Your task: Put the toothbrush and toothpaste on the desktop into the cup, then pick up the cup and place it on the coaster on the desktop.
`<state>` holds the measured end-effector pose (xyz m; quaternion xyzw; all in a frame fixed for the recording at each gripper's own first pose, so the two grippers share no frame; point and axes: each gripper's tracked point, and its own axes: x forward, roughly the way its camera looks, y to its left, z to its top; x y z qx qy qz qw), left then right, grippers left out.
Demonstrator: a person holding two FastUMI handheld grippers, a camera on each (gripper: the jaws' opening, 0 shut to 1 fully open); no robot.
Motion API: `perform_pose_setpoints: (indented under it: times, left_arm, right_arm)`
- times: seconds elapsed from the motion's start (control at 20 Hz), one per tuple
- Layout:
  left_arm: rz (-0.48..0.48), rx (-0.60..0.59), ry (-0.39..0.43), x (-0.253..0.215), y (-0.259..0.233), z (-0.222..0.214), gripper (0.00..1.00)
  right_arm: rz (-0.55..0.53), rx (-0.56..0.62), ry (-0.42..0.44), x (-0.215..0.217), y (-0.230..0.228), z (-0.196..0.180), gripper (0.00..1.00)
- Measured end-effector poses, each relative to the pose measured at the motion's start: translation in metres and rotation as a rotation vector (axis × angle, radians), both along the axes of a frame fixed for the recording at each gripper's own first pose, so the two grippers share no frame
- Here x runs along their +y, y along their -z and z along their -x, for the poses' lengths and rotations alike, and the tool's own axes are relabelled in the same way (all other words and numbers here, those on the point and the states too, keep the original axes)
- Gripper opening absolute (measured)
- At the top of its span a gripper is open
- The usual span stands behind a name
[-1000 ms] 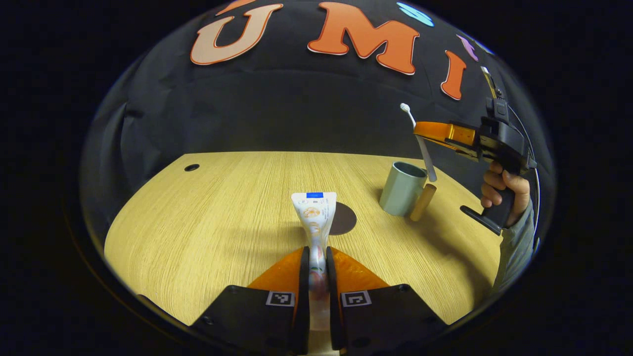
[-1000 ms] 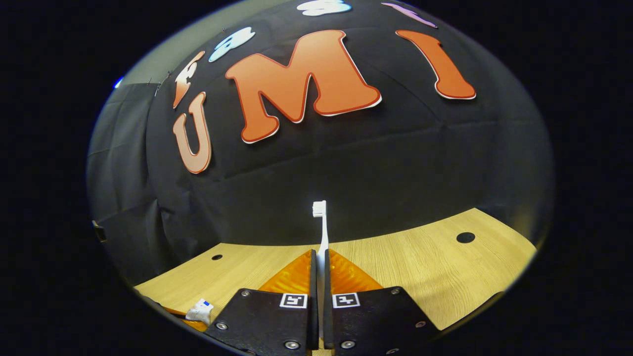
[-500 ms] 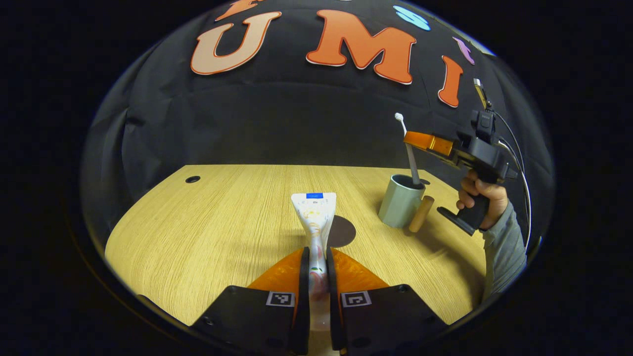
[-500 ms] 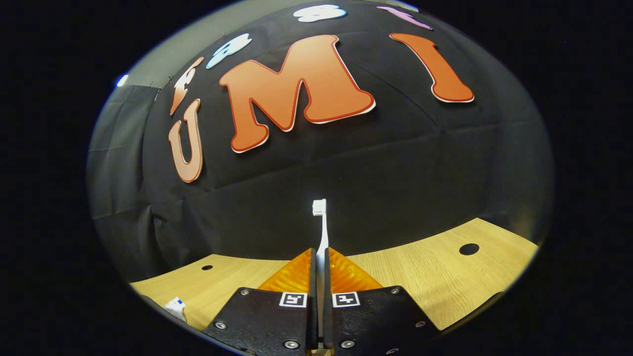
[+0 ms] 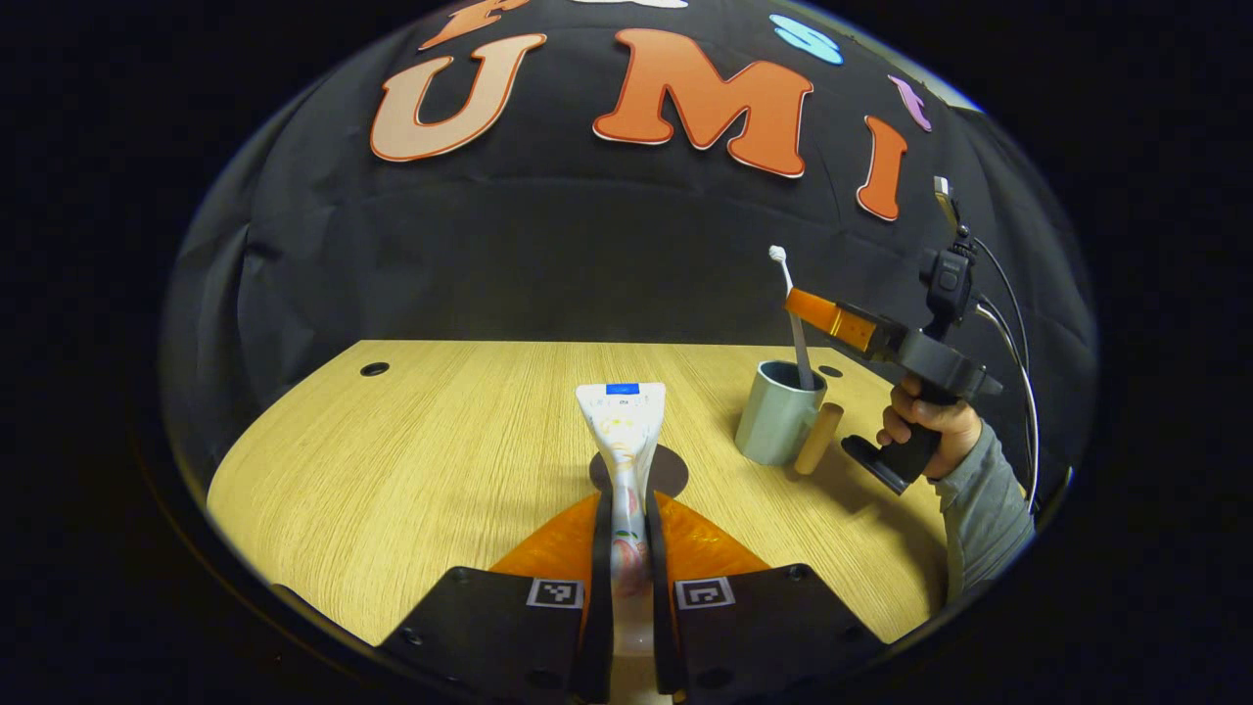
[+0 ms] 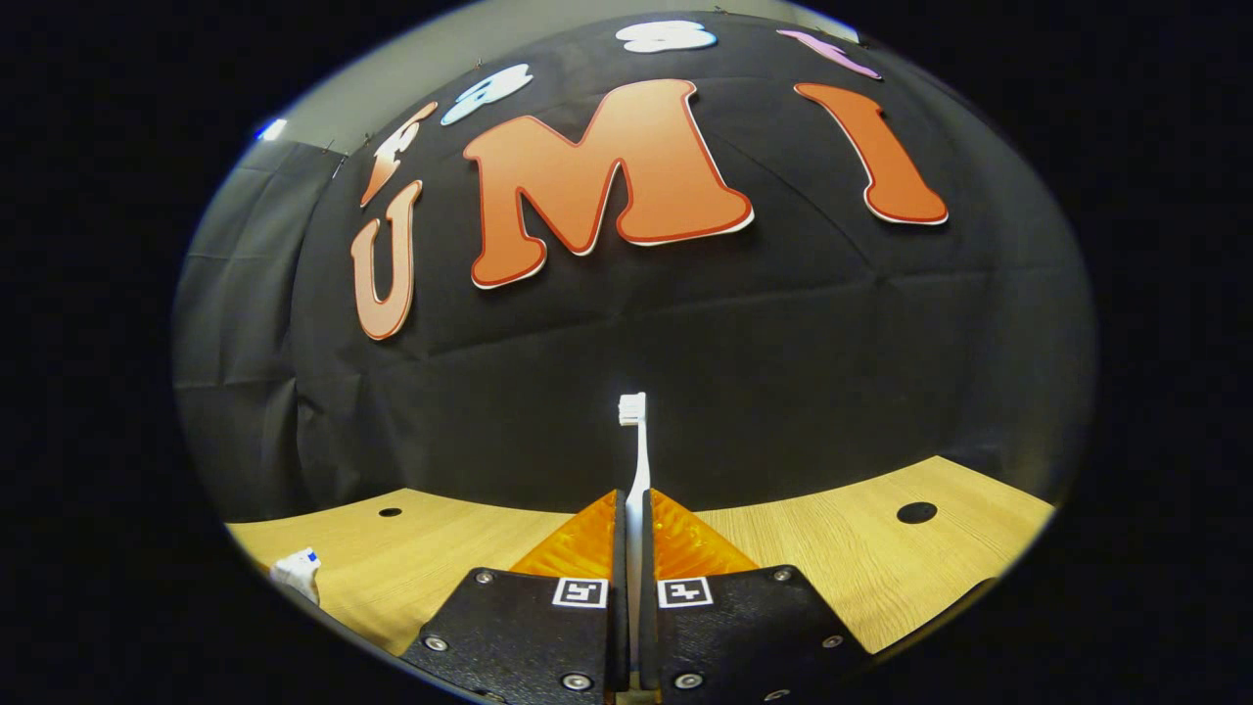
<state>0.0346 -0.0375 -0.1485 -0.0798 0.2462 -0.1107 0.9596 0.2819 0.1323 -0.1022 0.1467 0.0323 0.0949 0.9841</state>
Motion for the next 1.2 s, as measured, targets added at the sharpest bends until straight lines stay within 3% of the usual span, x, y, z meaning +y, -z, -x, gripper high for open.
perform_pose_setpoints:
  times: [0.6, 1.2]
  left_arm:
    - [0.028, -0.049, -0.039, -0.002, -0.031, -0.039, 0.20]
    - [0.093, -0.290, 0.001, -0.055, -0.087, -0.103, 0.20]
  right_arm:
    - [0.067, -0.035, 0.033, -0.008, 0.002, 0.042, 0.06]
    - [0.024, 0.020, 0.068, -0.040, 0.019, 0.069, 0.05]
